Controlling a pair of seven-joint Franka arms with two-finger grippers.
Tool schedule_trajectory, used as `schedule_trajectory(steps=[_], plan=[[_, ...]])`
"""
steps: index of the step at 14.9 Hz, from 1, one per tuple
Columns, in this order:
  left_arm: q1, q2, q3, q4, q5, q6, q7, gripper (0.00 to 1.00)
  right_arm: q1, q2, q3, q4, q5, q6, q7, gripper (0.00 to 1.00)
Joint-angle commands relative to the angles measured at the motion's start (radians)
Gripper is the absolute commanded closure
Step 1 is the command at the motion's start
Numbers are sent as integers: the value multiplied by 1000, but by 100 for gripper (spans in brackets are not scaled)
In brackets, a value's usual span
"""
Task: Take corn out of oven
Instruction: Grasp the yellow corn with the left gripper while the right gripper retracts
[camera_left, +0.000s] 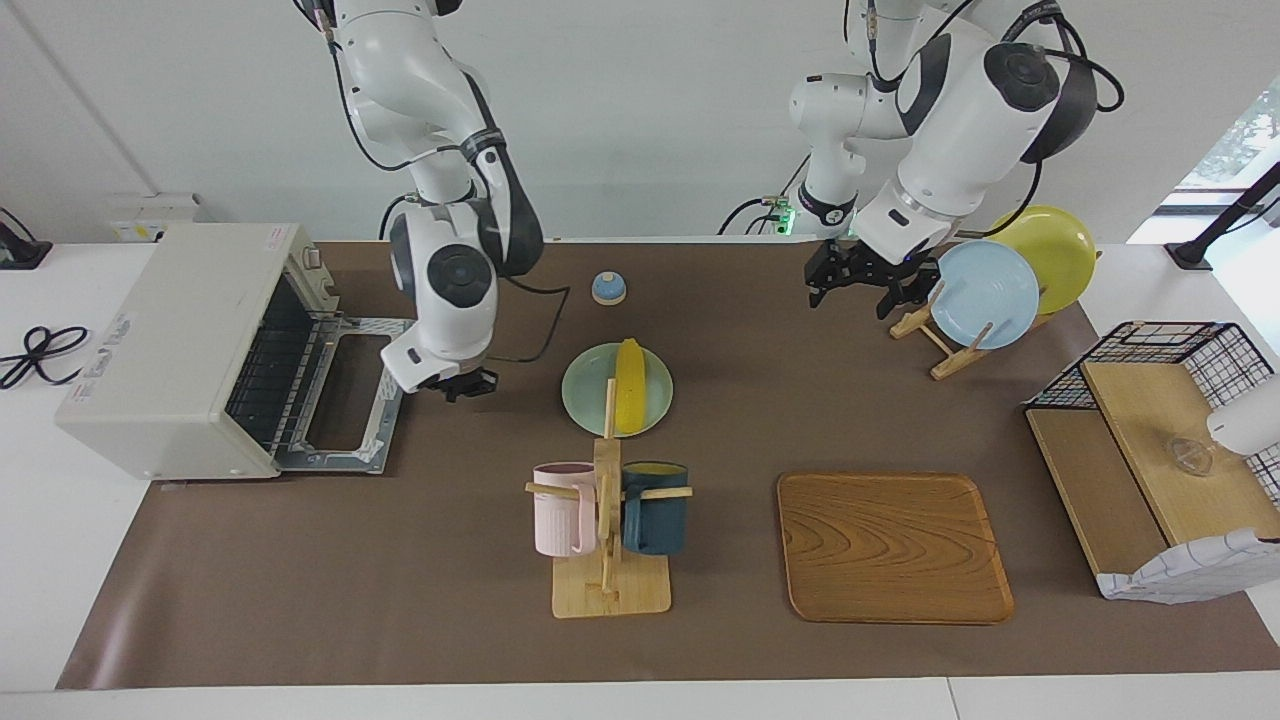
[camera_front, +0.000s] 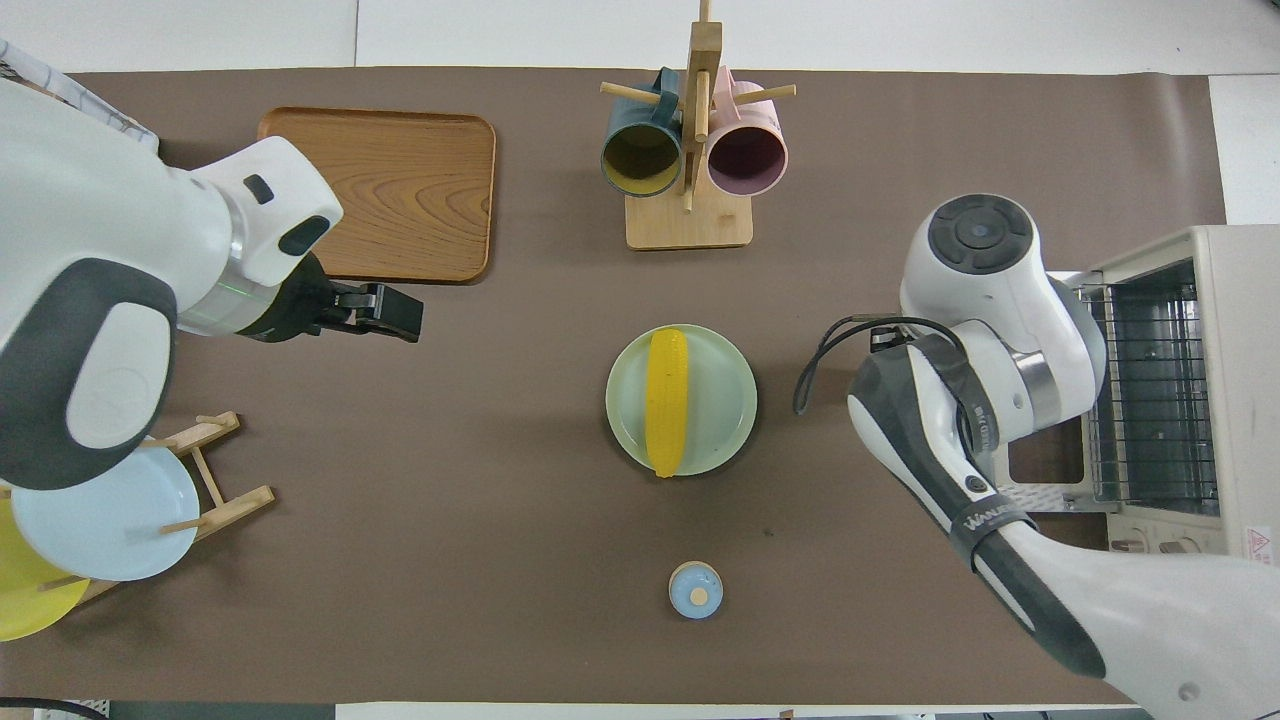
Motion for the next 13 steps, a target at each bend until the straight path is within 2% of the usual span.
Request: schedule_trajectory(steps=[1, 4, 8, 10, 13], plan=[[-109, 61, 12, -11, -14, 106, -127, 0, -25, -54, 15, -84, -14, 36, -8, 100], [-189, 127, 12, -9, -13, 189, -211, 0, -26, -60, 15, -127, -16, 94, 12, 100], [-299, 226, 13, -8, -2, 312, -317, 0, -60, -57, 15, -140, -16, 100, -22, 100], [-350, 275, 13, -9, 53, 358, -380, 0, -75, -50, 15, -153, -16, 112, -37, 100], [-401, 344, 13, -9, 70, 444, -452, 0, -77, -52, 15, -166, -33, 126, -42, 100]])
